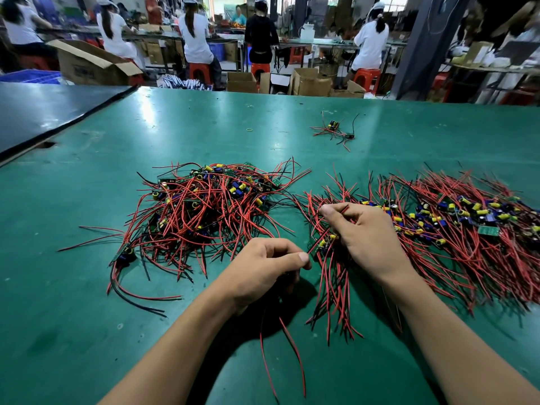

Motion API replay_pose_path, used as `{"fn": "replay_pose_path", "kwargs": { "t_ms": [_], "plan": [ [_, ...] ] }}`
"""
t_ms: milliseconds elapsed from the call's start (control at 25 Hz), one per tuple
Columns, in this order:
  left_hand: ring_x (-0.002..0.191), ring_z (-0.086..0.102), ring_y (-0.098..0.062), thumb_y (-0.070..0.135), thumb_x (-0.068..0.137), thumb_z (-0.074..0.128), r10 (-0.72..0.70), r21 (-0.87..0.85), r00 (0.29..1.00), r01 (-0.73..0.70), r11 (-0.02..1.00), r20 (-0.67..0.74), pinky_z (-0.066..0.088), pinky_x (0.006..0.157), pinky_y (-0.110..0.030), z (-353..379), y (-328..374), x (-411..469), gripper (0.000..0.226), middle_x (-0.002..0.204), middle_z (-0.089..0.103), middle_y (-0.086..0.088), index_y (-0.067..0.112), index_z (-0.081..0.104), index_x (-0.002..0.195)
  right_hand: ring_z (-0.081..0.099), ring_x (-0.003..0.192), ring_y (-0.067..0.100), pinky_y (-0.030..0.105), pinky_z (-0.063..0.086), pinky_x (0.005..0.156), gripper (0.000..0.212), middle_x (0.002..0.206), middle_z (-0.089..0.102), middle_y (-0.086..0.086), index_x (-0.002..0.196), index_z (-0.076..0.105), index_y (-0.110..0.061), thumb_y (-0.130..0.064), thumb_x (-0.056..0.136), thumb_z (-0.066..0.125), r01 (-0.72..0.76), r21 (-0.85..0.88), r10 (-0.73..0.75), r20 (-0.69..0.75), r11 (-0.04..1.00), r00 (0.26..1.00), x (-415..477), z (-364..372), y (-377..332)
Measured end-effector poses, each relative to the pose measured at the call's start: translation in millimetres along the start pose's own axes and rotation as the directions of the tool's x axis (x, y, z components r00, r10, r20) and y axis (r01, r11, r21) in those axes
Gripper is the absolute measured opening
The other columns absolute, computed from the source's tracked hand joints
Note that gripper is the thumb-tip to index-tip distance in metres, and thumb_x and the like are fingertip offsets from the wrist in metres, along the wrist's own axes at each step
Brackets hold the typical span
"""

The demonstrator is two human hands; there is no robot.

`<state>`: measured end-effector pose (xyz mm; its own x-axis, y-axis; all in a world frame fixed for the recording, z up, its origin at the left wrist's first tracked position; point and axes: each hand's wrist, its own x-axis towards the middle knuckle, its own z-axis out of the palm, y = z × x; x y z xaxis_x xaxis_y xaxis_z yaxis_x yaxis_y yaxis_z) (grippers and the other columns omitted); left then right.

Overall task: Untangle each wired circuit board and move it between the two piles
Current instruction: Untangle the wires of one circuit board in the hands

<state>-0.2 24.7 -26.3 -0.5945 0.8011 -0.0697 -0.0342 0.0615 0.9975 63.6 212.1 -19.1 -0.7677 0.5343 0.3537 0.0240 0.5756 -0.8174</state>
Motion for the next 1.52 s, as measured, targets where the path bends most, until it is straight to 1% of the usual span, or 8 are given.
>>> {"fn": "replay_pose_path", "kwargs": {
  "t_ms": [160, 240, 320, 400, 560, 1080, 1360, 1520],
  "plan": [
    [0.052, 0.05, -0.016, 0.013, 0.092, 0.063, 0.008, -0.01, 1.0, -0.008, 1.0, 0.012, 0.041, 0.051, -0.021, 0.4, 1.4, -0.1, 0.016, 0.061, 0.057, -0.007, 0.003, 0.069, 0.082, 0.035, 0.047, 0.005, 0.023, 0.029, 0.05, 0.045, 0.049, 0.039, -0.012, 0.084, 0.072, -0.005, -0.039, 0.103, 0.052, 0.037, -0.059, -0.038, -0.013, 0.998, 0.999, -1.9, 4.1, 3.8],
    [0.053, 0.049, -0.017, 0.013, 0.091, 0.064, -0.005, -0.011, 0.999, 0.005, 1.0, 0.035, 0.039, 0.052, -0.022, -0.4, 3.0, -1.3, 0.015, 0.06, 0.056, -0.006, 0.005, 0.07, 0.08, 0.032, 0.042, 0.004, 0.019, 0.026, 0.043, 0.04, 0.054, 0.042, -0.01, 0.088, 0.075, -0.013, -0.041, 0.102, 0.051, -0.155, 0.261, 0.127, 0.123, 0.953, 0.984, 1.4, 1.0, 4.2],
    [0.052, 0.047, -0.016, 0.013, 0.09, 0.064, -0.03, -0.036, 0.997, 0.033, 0.999, 0.075, 0.036, 0.051, -0.024, -1.6, 4.5, -2.9, 0.016, 0.058, 0.057, -0.005, 0.008, 0.07, 0.076, 0.034, 0.041, 0.005, 0.017, 0.027, 0.039, 0.043, 0.064, 0.052, -0.004, 0.088, 0.079, -0.013, -0.046, 0.095, 0.052, -0.441, 0.584, 0.248, 0.383, 0.681, 0.89, 5.7, -4.7, -0.4],
    [0.05, 0.047, -0.014, 0.013, 0.09, 0.064, -0.052, -0.054, 0.993, 0.058, 0.997, 0.11, 0.036, 0.049, -0.023, -2.6, 5.6, -4.0, 0.017, 0.055, 0.057, -0.004, 0.01, 0.071, 0.075, 0.034, 0.04, 0.005, 0.017, 0.031, 0.039, 0.049, 0.064, 0.055, -0.003, 0.08, 0.079, -0.014, -0.052, 0.09, 0.05, -0.545, 0.619, 0.26, 0.493, 0.566, 0.83, 7.8, -7.7, -1.5],
    [0.051, 0.048, -0.013, 0.013, 0.089, 0.065, -0.059, -0.031, 0.994, 0.062, 0.998, 0.097, 0.038, 0.052, -0.021, -2.9, 5.7, -3.7, 0.016, 0.055, 0.058, -0.004, 0.009, 0.072, 0.075, 0.032, 0.037, 0.007, 0.02, 0.03, 0.04, 0.052, 0.058, 0.049, 0.002, 0.06, 0.07, -0.015, -0.051, 0.092, 0.05, -0.574, 0.557, 0.305, 0.504, 0.6, 0.808, 7.1, -5.8, -1.4],
    [0.06, 0.065, -0.019, 0.017, 0.093, 0.062, -0.112, -0.295, 0.971, 0.046, 0.954, -0.211, 0.054, 0.057, -0.024, -4.2, 4.1, 2.9, 0.014, 0.074, 0.07, -0.01, 0.005, 0.069, 0.094, 0.04, 0.04, 0.01, 0.017, 0.028, 0.037, 0.037, 0.065, 0.057, -0.001, 0.096, 0.075, -0.01, -0.041, 0.102, 0.055, -0.373, 0.415, 0.272, 0.283, 0.83, 0.92, -1.3, 5.4, -1.2],
    [0.078, 0.073, -0.026, 0.005, 0.086, 0.058, -0.077, -0.486, 0.984, -0.01, 0.874, -0.16, 0.06, 0.071, -0.033, -14.4, 12.3, 2.9, 0.02, 0.095, 0.073, -0.019, 0.001, 0.067, 0.103, 0.058, 0.063, -0.001, 0.013, 0.045, 0.06, 0.008, 0.073, 0.072, -0.005, 0.09, 0.078, -0.022, -0.03, 0.088, 0.077, 0.08, -0.022, -0.071, 0.286, 0.997, 0.956, -13.1, 8.7, 0.7],
    [0.098, 0.071, -0.02, 0.022, 0.084, 0.058, -0.012, -0.555, 0.975, -0.116, 0.824, -0.221, 0.058, 0.079, -0.032, -17.2, 15.9, 3.9, 0.036, 0.112, 0.073, -0.007, 0.008, 0.062, 0.117, 0.057, 0.07, -0.006, 0.016, 0.043, 0.067, 0.043, 0.079, 0.061, -0.027, 0.105, 0.076, -0.026, -0.059, 0.078, 0.075, 0.329, -0.151, -0.269, 0.321, 0.932, 0.908, -22.5, 18.3, -2.7]
  ]
}}
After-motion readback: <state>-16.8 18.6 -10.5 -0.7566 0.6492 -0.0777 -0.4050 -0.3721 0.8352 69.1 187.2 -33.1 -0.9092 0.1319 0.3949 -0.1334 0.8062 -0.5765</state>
